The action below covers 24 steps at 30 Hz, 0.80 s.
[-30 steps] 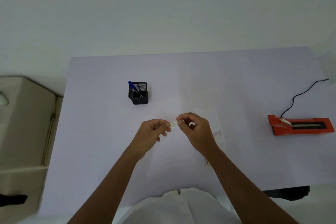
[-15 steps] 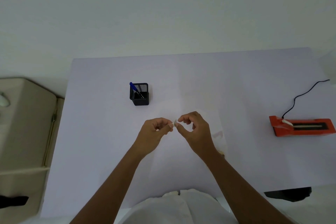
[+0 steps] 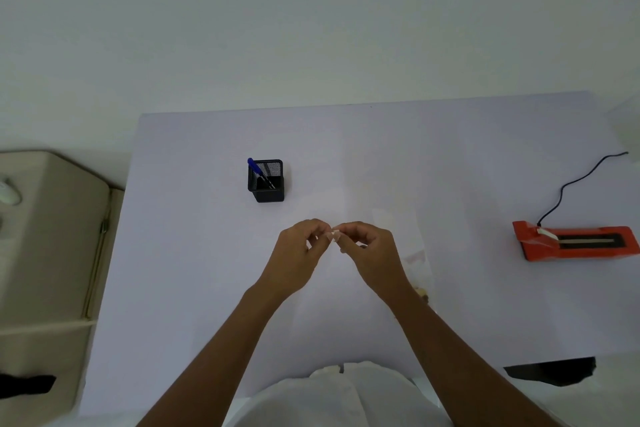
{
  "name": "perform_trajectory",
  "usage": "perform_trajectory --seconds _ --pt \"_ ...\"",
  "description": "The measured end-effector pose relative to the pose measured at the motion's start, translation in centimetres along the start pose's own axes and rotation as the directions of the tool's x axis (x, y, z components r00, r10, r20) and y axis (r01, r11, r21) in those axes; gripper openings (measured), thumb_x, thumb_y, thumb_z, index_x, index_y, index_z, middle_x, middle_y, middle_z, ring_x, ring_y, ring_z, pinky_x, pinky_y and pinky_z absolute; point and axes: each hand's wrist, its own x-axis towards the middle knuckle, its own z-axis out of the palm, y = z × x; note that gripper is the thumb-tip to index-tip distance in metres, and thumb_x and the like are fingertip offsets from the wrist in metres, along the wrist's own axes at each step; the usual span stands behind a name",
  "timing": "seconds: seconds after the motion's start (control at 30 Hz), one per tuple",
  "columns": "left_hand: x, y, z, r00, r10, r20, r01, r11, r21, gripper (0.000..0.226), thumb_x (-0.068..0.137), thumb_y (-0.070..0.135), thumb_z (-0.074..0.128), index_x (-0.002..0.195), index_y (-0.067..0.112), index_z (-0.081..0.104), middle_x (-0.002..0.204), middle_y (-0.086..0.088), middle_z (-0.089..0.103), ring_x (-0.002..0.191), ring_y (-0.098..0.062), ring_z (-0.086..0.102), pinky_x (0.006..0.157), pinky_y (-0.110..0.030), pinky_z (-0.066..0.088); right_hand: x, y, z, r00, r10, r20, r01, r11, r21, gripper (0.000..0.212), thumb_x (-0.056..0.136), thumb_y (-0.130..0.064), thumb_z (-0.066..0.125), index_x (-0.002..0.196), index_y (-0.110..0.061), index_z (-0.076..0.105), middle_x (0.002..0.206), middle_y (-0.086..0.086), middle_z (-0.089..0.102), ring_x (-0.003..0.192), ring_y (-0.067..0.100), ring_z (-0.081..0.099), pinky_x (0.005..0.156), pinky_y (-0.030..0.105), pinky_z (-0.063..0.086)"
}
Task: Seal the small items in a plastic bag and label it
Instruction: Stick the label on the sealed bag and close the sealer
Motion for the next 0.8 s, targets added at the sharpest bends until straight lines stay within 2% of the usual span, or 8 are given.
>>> perform_trajectory --seconds 0.1,0.23,0.3,0.37,0.47,0.57,0.7,0.8 --pt "0.3 0.0 0.4 0.994 -0.095 0.047 0.099 0.992 -0.075 0.015 0.098 0.019 0.053 0.091 0.012 0.064 0.086 -0.005 0.066 0.078 -0.016 0.06 0.067 -0.022 0.047 0.2 0.3 0.3 0.995 0.096 0.037 -0.1 0.989 0.108 0.01 0.092 -0.013 0.067 0.089 -0.017 0.076 0.07 -0.008 0.072 0.062 0.006 0.063 0.058 0.016 0.05" --pt "0.9 -1.4 1.0 0.964 -0.248 0.096 0.263 0.945 -0.196 0.017 0.099 0.012 0.047 0.097 0.005 0.062 0.088 -0.006 0.064 0.074 -0.012 0.058 0.06 -0.02 0.047 0.5 0.9 -0.1 0.957 0.283 0.06 -0.288 0.906 0.31 0.012 0.093 -0.01 0.064 0.09 -0.012 0.075 0.073 0.002 0.07 0.061 0.013 0.058 0.053 0.023 0.047" --pt "1.0 -2.8 1.6 0.948 -0.306 0.085 0.317 0.93 -0.187 0.018 0.099 0.012 0.048 0.098 0.002 0.063 0.086 -0.005 0.064 0.072 -0.012 0.057 0.06 -0.018 0.045 0.6 1.4 -0.5 0.935 0.351 0.057 -0.344 0.852 0.395 0.012 0.093 -0.007 0.063 0.091 -0.009 0.075 0.074 0.005 0.069 0.06 0.014 0.056 0.051 0.025 0.045" --pt "1.2 -4.5 2.3 0.928 -0.368 0.058 0.373 0.916 -0.148 0.017 0.097 0.012 0.051 0.092 0.004 0.065 0.082 -0.004 0.065 0.07 -0.014 0.057 0.059 -0.017 0.044 0.7 2.0 -1.0 0.913 0.404 0.058 -0.386 0.81 0.442 0.011 0.092 -0.006 0.064 0.09 -0.008 0.075 0.074 0.006 0.068 0.059 0.015 0.054 0.051 0.027 0.043" --pt "1.4 -7.4 3.8 0.881 -0.474 0.017 0.474 0.88 -0.019 0.019 0.093 0.014 0.054 0.081 0.004 0.065 0.079 -0.01 0.066 0.069 -0.017 0.058 0.059 -0.022 0.045 0.6 3.0 -1.8 0.889 0.455 0.059 -0.429 0.779 0.458 0.009 0.091 -0.007 0.065 0.092 -0.007 0.074 0.074 0.004 0.068 0.059 0.015 0.053 0.051 0.027 0.041" --pt "1.0 -9.8 5.4 0.834 -0.55 -0.045 0.551 0.823 0.138 0.026 0.089 0.019 0.056 0.067 0.006 0.056 0.065 -0.008 0.06 0.058 -0.016 0.05 0.056 -0.028 0.043 0.5 3.8 -2.5 0.882 0.469 0.053 -0.441 0.779 0.445 0.009 0.092 -0.008 0.064 0.091 -0.008 0.074 0.075 0.004 0.068 0.06 0.014 0.053 0.052 0.027 0.04" --pt "0.2 -11.0 6.6 0.818 -0.564 -0.116 0.575 0.792 0.204 0.022 0.084 0.031 0.065 0.072 0.013 0.061 0.066 0.002 0.064 0.062 -0.016 0.06 0.058 -0.027 0.046 0.2 4.7 -3.1 0.889 0.457 0.028 -0.431 0.814 0.389 0.011 0.092 -0.009 0.065 0.089 -0.012 0.075 0.075 0.004 0.071 0.061 0.013 0.055 0.05 0.025 0.043" --pt "-0.2 -11.1 7.1 0.811 -0.56 -0.169 0.584 0.786 0.201 0.027 0.08 0.037 0.07 0.07 0.017 0.054 0.065 0.005 0.06 0.059 -0.014 0.056 0.053 -0.025 0.04 0.0 5.2 -3.3 0.898 0.439 0.021 -0.418 0.838 0.35 0.01 0.091 -0.01 0.067 0.088 -0.013 0.075 0.074 0.002 0.072 0.06 0.012 0.056 0.048 0.023 0.044"
